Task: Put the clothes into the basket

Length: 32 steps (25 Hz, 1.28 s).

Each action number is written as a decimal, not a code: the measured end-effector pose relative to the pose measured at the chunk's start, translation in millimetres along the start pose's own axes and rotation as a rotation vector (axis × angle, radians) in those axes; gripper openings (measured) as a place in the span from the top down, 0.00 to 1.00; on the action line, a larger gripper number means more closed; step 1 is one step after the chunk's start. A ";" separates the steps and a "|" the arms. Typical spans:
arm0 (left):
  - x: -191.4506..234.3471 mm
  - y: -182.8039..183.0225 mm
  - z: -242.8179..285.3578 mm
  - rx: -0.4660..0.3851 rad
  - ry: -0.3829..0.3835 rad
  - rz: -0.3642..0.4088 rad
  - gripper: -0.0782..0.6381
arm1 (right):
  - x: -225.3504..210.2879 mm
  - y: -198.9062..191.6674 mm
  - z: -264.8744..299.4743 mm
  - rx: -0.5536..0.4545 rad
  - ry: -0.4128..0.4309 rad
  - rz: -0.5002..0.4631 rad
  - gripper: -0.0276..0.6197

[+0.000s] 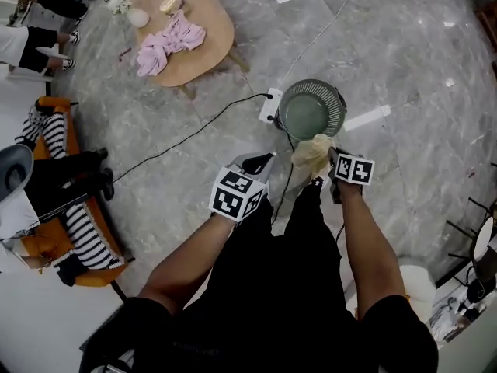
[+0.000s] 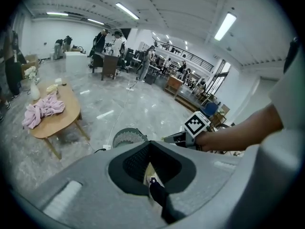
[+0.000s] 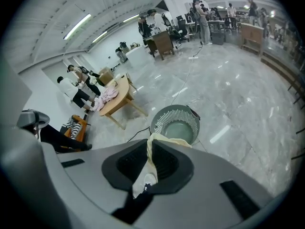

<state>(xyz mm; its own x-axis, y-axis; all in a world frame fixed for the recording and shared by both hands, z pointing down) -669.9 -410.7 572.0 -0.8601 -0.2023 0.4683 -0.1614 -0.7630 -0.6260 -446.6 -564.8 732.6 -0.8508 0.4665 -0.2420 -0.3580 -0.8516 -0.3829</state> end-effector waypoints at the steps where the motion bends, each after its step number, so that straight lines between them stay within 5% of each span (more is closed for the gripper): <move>1: 1.8 -0.4 2.3 -0.001 0.008 -0.011 0.89 | -1.7 7.7 9.4 0.005 0.004 0.006 0.90; 10: 15.6 0.4 21.4 0.002 0.077 -0.088 0.89 | -15.5 64.6 81.0 0.027 0.018 -0.037 0.89; 26: 22.7 -10.7 41.9 -0.001 0.157 -0.170 0.89 | -25.2 103.3 165.6 0.048 0.059 -0.119 0.89; 32: 18.7 -9.5 37.5 -0.010 0.170 -0.178 0.89 | -20.7 114.9 168.1 0.048 0.048 -0.177 0.69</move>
<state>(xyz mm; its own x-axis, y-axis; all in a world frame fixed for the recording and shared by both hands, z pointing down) -666.3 -430.3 610.1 -0.8866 0.0417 0.4606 -0.3218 -0.7708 -0.5498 -534.7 -712.5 843.4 -0.7539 0.6199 -0.2174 -0.5195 -0.7652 -0.3804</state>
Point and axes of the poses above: the fingertips, and each gripper's own axes: z forward along the fingers, x to its left, y out of its top, the point moved 8 cm from there along -z, backward along the fingers, and after that the axes turned 10 degrees about -y, right-handed, at the moved point
